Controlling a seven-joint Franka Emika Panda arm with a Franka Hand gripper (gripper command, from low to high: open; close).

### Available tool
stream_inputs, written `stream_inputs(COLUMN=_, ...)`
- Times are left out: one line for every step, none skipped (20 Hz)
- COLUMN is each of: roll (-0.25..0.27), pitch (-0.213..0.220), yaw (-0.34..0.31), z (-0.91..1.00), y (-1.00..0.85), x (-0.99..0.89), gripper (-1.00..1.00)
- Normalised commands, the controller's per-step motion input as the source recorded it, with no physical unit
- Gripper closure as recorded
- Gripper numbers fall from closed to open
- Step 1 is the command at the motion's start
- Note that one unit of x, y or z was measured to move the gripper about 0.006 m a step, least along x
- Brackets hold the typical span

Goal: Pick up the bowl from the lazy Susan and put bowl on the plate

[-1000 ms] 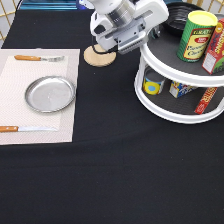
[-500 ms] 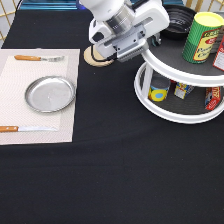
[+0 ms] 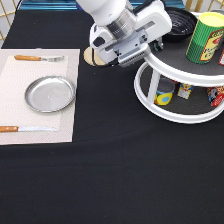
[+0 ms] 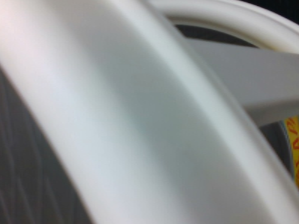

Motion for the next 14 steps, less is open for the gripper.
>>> stream_inputs(roll=-0.084, pitch=0.062, yaw=0.062, z=0.26, y=0.35, x=0.78, gripper=-1.00)
stream_inputs(roll=-0.088, pitch=0.075, yaw=0.063, z=0.27, y=0.37, x=0.81, gripper=-1.00)
stream_inputs(roll=-0.088, pitch=0.079, yaw=0.059, z=0.26, y=0.35, x=0.84, gripper=-1.00)
stream_inputs(roll=-0.078, pitch=0.094, yaw=0.054, z=0.27, y=0.34, x=0.87, gripper=-1.00)
stream_inputs(roll=-0.076, pitch=0.099, yaw=0.055, z=0.24, y=0.32, x=0.88, gripper=-1.00)
stream_inputs(roll=-0.059, pitch=0.088, yaw=0.049, z=0.18, y=0.24, x=0.77, gripper=-1.00)
stream_inputs(roll=-0.028, pitch=0.079, yaw=0.050, z=0.14, y=0.10, x=0.59, gripper=-1.00)
stream_inputs(roll=0.000, pitch=0.050, yaw=0.069, z=0.18, y=0.00, x=0.30, gripper=-1.00)
stream_inputs(roll=0.000, pitch=0.032, yaw=0.081, z=0.25, y=-0.12, x=0.25, gripper=-1.00)
stream_inputs(roll=0.000, pitch=0.018, yaw=0.073, z=0.35, y=-0.17, x=0.15, gripper=-1.00)
stream_inputs(roll=0.000, pitch=0.000, yaw=0.050, z=0.41, y=-0.30, x=0.05, gripper=-1.00)
stream_inputs(roll=0.015, pitch=0.000, yaw=0.037, z=0.48, y=-0.45, x=0.00, gripper=-1.00)
stream_inputs(roll=0.000, pitch=-0.021, yaw=0.016, z=0.72, y=-0.40, x=-0.11, gripper=-1.00)
stream_inputs(roll=0.000, pitch=-0.051, yaw=0.018, z=0.82, y=-0.36, x=-0.13, gripper=-1.00)
